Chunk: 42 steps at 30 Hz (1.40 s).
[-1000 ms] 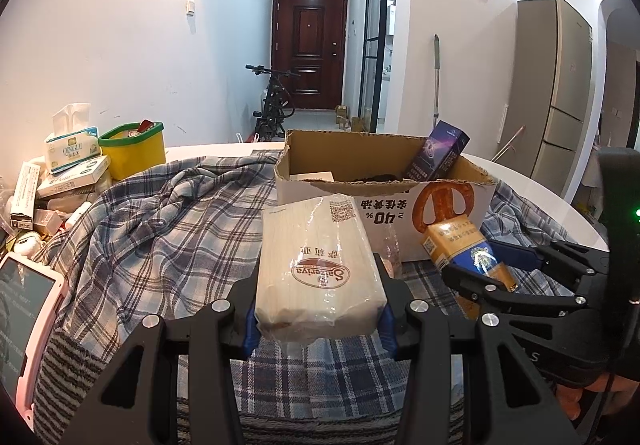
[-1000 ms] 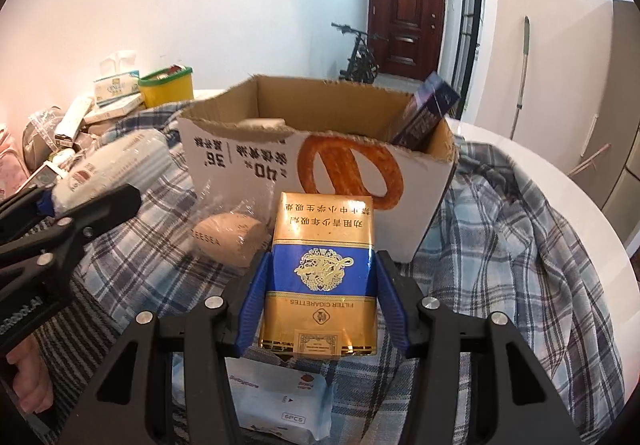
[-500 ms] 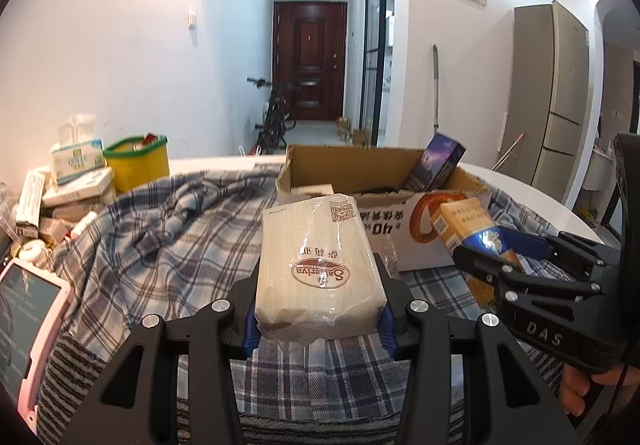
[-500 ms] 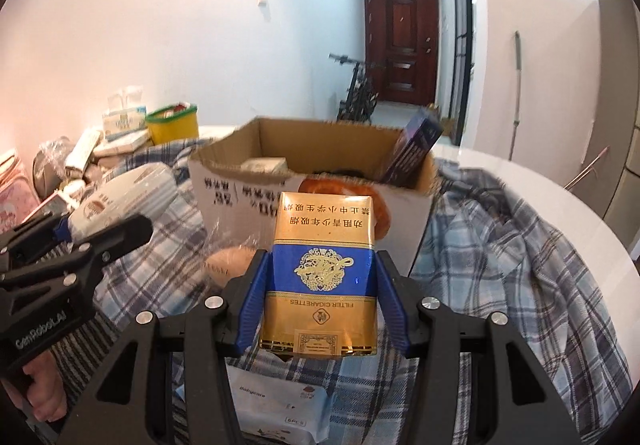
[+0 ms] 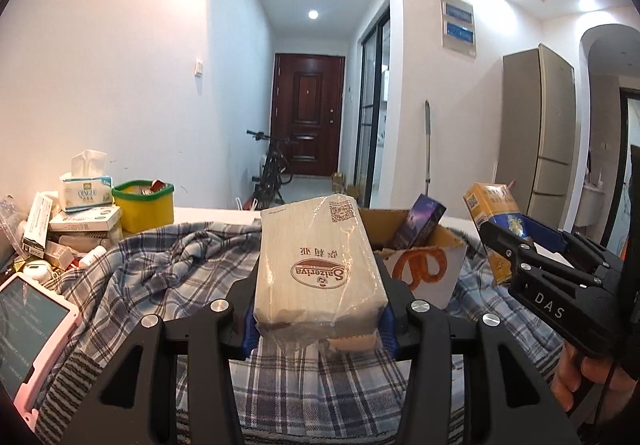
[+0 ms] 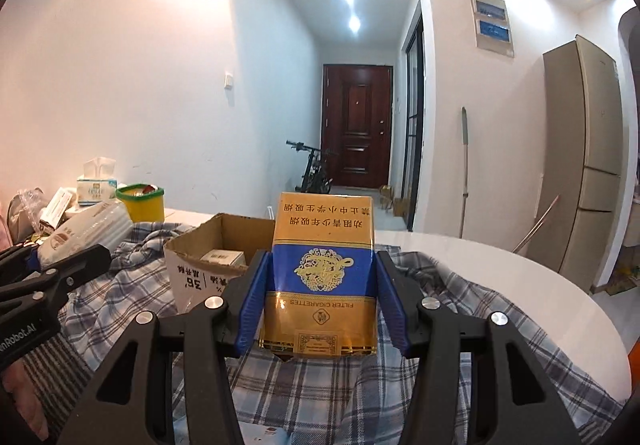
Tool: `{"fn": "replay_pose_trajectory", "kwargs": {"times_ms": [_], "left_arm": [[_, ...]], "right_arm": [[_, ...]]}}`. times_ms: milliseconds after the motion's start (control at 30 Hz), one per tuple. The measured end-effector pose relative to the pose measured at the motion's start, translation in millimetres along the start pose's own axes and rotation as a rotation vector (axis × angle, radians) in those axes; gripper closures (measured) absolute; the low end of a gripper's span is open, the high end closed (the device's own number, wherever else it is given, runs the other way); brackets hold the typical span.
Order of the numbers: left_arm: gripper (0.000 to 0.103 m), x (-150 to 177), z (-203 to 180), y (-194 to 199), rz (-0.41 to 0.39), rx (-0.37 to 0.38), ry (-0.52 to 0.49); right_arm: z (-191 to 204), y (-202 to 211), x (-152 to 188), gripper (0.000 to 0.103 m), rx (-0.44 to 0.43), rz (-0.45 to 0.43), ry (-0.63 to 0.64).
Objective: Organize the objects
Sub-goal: 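Lift both held packs and carry them over the cardboard box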
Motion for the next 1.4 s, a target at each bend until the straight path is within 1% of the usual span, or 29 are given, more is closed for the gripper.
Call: {"fn": "replay_pose_trajectory", "kwargs": {"times_ms": [133, 200, 367, 633, 700, 833, 867, 933, 1000, 1133, 1267, 1333, 1400], "left_arm": [[0.054, -1.2, 0.0, 1.3, -0.003, -0.002, 0.001], [0.054, -1.7, 0.1, 1.1, -0.006, 0.002, -0.002], [0.054, -0.5, -6.0, -1.0, 0.005, 0.015, -0.024], [0.054, -5.1, -12.2, 1.9, 0.002, -0.006, -0.058], [0.054, -6.6, -14.4, 3.8, -0.001, -0.003, -0.058], [0.054, -13.2, -18.5, 10.2, -0.005, 0.006, -0.072], [0.054, -15.1, -19.4, 10.8, 0.002, 0.014, -0.071], [0.054, -19.7, -20.0, 8.3, 0.045, 0.037, -0.057], [0.054, -26.2, -20.0, 7.3, 0.059, 0.05, -0.046], [0.054, -52.0, -24.6, 13.9, 0.0, 0.047, -0.074], [0.054, -78.7, -29.9, 15.2, -0.022, 0.087, -0.06], [0.054, -92.8, -32.1, 12.7, -0.042, 0.099, -0.056], [0.054, -107.5, -34.3, 9.4, -0.073, 0.092, -0.055]], "right_arm": [[-4.5, -9.6, 3.6, 0.052, -0.019, 0.054, -0.043], [-9.0, -11.4, 4.6, 0.052, -0.018, 0.062, -0.067], [-10.1, -7.2, 3.6, 0.052, -0.008, 0.045, -0.067], [-7.8, 2.0, -0.1, 0.052, -0.003, -0.004, -0.04], [-6.1, 3.8, -1.7, 0.052, -0.016, -0.019, -0.043], [-2.4, 1.5, -4.7, 0.052, -0.024, -0.016, -0.033], [-3.5, 2.8, -7.2, 0.052, -0.025, -0.022, -0.039], [-6.9, 7.2, -14.8, 0.052, -0.024, -0.041, -0.051], [-10.3, 12.1, -23.4, 0.052, -0.023, -0.059, -0.058], [-8.8, 20.5, -42.6, 0.052, -0.041, -0.082, -0.049], [3.4, 26.0, -65.5, 0.052, -0.066, -0.105, 0.014], [8.8, 28.3, -79.7, 0.052, -0.067, -0.133, 0.038], [12.2, 28.7, -93.6, 0.052, -0.067, -0.164, 0.044]]}}
Point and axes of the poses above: each gripper's, at about its wrist camera, not at the fingertips, and y roughly against the way its jaws point, z to its left, x to its underside, the point moved 7 cm from there along -y, roughly the way its jaws point, and after that the axes turned 1 degree about -x, right-handed, at the moved point
